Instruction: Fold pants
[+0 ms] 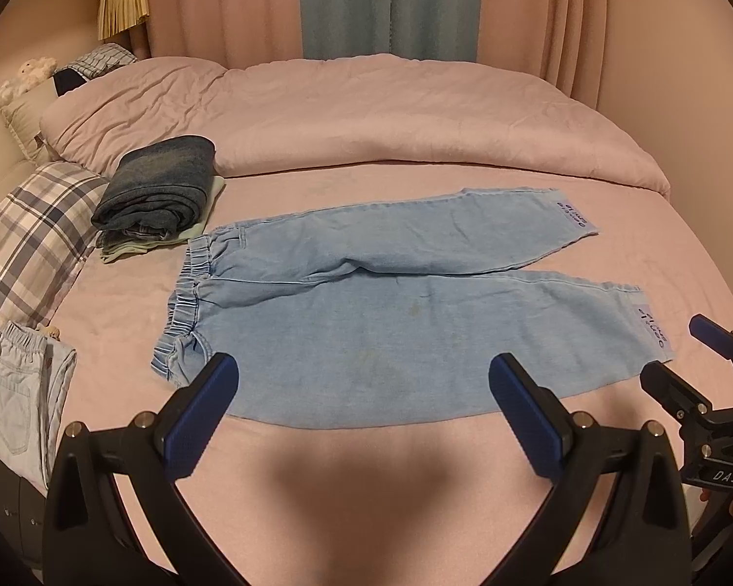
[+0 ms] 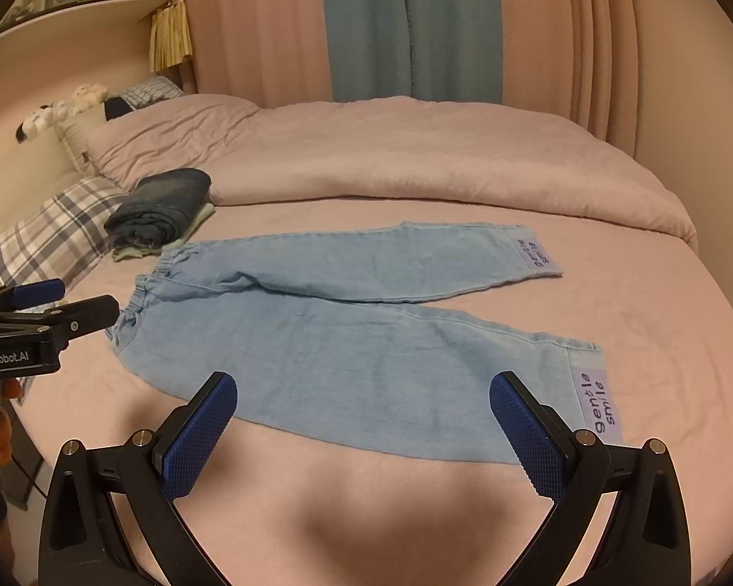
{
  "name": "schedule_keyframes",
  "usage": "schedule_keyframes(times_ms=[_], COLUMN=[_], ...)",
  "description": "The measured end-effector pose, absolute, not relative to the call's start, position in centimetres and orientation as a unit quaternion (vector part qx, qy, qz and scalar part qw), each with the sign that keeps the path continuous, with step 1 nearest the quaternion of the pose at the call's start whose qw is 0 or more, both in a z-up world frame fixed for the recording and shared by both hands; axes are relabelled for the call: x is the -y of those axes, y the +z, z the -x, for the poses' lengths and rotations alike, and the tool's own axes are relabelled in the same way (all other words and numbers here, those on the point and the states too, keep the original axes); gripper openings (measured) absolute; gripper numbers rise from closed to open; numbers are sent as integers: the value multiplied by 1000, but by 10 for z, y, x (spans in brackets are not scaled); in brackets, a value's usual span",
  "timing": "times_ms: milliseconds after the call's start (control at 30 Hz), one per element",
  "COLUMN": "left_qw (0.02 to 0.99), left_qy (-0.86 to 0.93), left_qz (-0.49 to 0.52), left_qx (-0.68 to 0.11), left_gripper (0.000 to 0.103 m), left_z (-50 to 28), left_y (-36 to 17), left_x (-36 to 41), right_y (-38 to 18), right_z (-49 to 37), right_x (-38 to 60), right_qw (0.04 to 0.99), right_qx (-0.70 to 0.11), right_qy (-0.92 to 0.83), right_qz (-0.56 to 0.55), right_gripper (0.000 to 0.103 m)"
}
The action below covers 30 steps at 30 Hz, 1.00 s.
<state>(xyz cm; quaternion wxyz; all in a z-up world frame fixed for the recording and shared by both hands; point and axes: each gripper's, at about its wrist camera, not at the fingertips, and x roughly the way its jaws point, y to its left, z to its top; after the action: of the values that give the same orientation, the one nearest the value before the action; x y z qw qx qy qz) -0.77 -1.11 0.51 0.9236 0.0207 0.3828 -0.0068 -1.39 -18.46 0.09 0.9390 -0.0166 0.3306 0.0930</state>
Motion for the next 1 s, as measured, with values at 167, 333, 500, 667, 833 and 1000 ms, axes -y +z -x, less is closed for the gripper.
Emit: schedule_keyframes(times_ms=[167,333,500,667,833,1000], left_qw=[923,923,922,922,921,921], left_qy=[-9,-10,-11,-11,-13,-14], left_qz=[-19,-20,-19,-19,-19,-20], left_qx=[-384,-385,-386,-387,-388,-388], left_gripper=[103,103,103,103,103,103], left_z=[8,8,8,8,9,9], left_y=[5,4,3,2,0,-1], left_x=[12,12,12,11,10,10], right_y=[1,0,-1,-2,-2,-2], right_z=[14,13,11,11,13,13], right_x=[185,187,188,187,184,184], right_qw=[939,939,939,939,939,939], right_qx=[-330,-331,-332,-332,-332,-332], right_qy=[93,92,91,90,88,88], right_qz=[18,17,19,20,22,22], right_gripper=[103,103,103,103,103,103])
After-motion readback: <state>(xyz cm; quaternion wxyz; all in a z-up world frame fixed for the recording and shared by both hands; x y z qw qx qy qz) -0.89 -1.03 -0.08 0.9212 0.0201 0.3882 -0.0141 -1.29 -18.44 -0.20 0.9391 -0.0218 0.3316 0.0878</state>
